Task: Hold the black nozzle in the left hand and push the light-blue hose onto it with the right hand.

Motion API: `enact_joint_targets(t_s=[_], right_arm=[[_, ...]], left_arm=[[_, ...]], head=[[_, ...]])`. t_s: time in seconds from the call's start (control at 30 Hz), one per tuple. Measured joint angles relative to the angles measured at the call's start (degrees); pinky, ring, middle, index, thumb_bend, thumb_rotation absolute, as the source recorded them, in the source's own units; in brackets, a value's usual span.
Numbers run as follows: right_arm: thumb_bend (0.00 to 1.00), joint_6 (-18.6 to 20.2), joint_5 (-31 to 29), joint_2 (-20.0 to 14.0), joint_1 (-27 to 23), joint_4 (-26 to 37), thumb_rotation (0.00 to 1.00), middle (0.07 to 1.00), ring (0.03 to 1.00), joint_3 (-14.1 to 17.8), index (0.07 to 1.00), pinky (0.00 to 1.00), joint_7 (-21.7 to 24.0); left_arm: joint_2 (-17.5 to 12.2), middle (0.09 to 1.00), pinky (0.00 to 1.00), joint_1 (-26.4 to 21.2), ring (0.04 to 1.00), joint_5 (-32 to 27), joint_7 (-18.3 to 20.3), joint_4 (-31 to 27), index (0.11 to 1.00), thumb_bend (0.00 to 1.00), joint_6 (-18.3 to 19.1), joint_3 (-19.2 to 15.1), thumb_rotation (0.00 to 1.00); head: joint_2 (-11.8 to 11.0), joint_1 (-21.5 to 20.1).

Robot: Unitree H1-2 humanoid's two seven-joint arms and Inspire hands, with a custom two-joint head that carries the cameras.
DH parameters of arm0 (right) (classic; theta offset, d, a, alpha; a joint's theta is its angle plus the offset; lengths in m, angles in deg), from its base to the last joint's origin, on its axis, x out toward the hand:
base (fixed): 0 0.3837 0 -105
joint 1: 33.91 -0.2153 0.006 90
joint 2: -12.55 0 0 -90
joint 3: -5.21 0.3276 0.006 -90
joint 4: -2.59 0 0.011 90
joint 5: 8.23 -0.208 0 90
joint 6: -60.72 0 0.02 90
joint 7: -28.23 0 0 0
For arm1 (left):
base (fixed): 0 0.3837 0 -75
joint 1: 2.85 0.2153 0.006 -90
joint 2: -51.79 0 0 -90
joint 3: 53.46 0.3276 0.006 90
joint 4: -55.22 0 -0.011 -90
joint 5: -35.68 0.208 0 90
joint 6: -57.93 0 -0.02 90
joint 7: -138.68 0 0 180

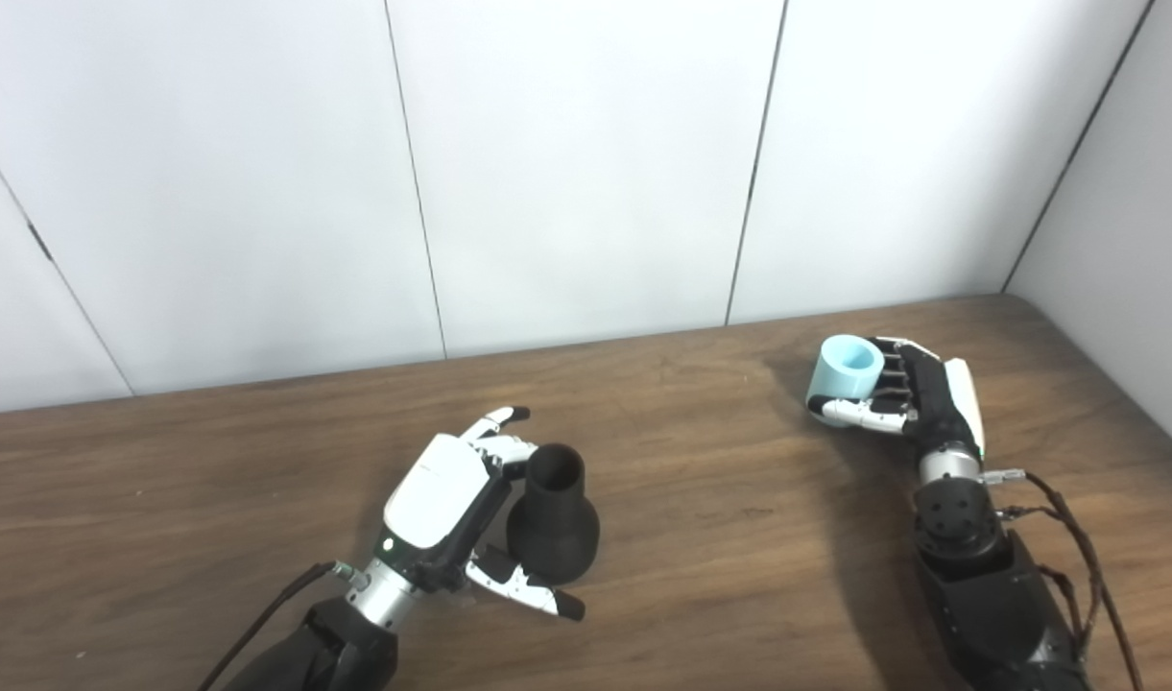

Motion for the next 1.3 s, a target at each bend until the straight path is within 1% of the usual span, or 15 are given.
enact_joint_targets(t_s=[0.03, 0.07, 0.1, 0.13, 0.23, 0.33, 0.53, 0.7, 0.8, 0.93, 1.07, 1.13, 1.3], right_arm=[[0.58, -0.23, 0.01, 0.00, -0.17, -0.40, 0.10, 0.572, 0.550, 0.01, 0.513, 0.48, -0.30], [0.56, -0.35, 0.00, 0.00, -0.34, -0.67, 0.05, 0.532, 0.527, 0.01, 0.500, 0.46, -0.54], [0.54, -0.37, 0.00, 0.00, -0.42, -0.78, 0.02, 0.503, 0.487, -0.01, 0.493, 0.42, -0.62], [0.53, -0.43, -0.01, 0.00, -0.42, -0.78, 0.01, 0.492, 0.469, -0.05, 0.491, 0.41, -0.63], [0.53, -0.69, -0.07, 0.01, -0.42, -0.80, 0.00, 0.482, 0.433, -0.26, 0.489, 0.38, -0.63], [0.53, -1.11, -0.25, 0.01, -0.41, -0.96, 0.00, 0.484, 0.431, -0.51, 0.487, 0.38, -0.59], [0.53, -1.53, -0.36, 0.01, -0.40, -1.09, 0.00, 0.489, 0.441, -0.68, 0.479, 0.39, -0.60], [0.53, -1.79, -0.34, 0.01, -0.39, -1.14, 0.00, 0.479, 0.434, -0.93, 0.492, 0.38, -0.61], [0.52, -1.87, -0.37, 0.03, -0.38, -1.12, 0.00, 0.498, 0.417, -1.00, 0.506, 0.38, -0.60], [0.52, -1.87, -0.45, 0.17, -0.21, -0.73, 0.00, 0.497, 0.411, -1.02, 0.512, 0.38, -0.49], [0.52, -1.89, -0.63, 0.25, 0.61, 0.82, 0.00, 0.499, 0.417, -1.35, 0.499, 0.37, 0.58], [0.52, -1.86, -0.77, 0.41, 1.48, 2.65, 0.00, 0.490, 0.417, -1.70, 0.506, 0.37, 1.48], [0.52, -0.95, -0.83, 1.87, 3.56, 9.44, 0.00, 0.471, 0.400, -2.58, 0.527, 0.35, 3.46]], left_arm=[[0.02, 0.478, 0.86, 0.00, 0.537, 0.00, 0.01, -0.02, 0.433, 0.50, 0.00, -0.01, 0.00], [0.02, 0.478, 0.87, 0.00, 0.537, 0.00, 0.02, -0.05, 0.433, 0.50, 0.00, -0.02, 0.00], [0.03, 0.477, 0.86, 0.00, 0.536, 0.00, 0.03, -0.07, 0.435, 0.50, 0.00, -0.03, 0.00], [0.05, 0.476, 0.86, 0.00, 0.536, 0.00, 0.03, -0.08, 0.436, 0.50, 0.00, -0.04, 0.00], [0.05, 0.473, 0.87, -0.01, 0.535, 0.00, 0.03, -0.09, 0.439, 0.50, 0.00, -0.04, 0.00], [0.05, 0.481, 0.86, -0.01, 0.535, 0.00, 0.03, -0.09, 0.433, 0.50, 0.00, -0.04, 0.00], [0.05, 0.475, 0.87, -0.01, 0.535, 0.00, 0.03, -0.09, 0.439, 0.50, 0.00, -0.04, 0.00], [0.05, 0.473, 0.86, -0.01, 0.535, 0.00, 0.03, -0.09, 0.440, 0.50, 0.00, -0.04, 0.00], [0.05, 0.476, 0.86, -0.01, 0.535, 0.00, 0.06, -0.10, 0.438, 0.50, 0.00, -0.05, 0.00], [0.06, 0.477, 0.86, -0.01, 0.534, 0.00, 0.38, -0.11, 0.436, 0.50, 0.00, -0.06, 0.00], [0.10, 0.478, 0.85, -0.01, 0.533, 0.00, 0.51, -0.22, 0.435, 0.50, 0.00, -0.09, 0.00], [0.16, 0.477, 0.85, 0.01, 0.534, 0.00, 0.62, -0.29, 0.434, 0.50, 0.00, -0.23, 0.00], [0.40, 0.471, 0.85, 0.06, 0.532, -0.01, 0.85, -0.25, 0.440, 0.50, 0.00, -0.64, 0.00]], head=[[0.00, 0.00], [0.00, 0.00], [0.00, 0.00], [0.00, 0.00], [0.00, 0.00], [0.09, -0.09], [0.18, -0.18], [0.26, -0.18], [0.26, -0.18], [0.62, 0.53], [0.88, 1.58], [0.97, 2.28], [1.49, 4.13]])
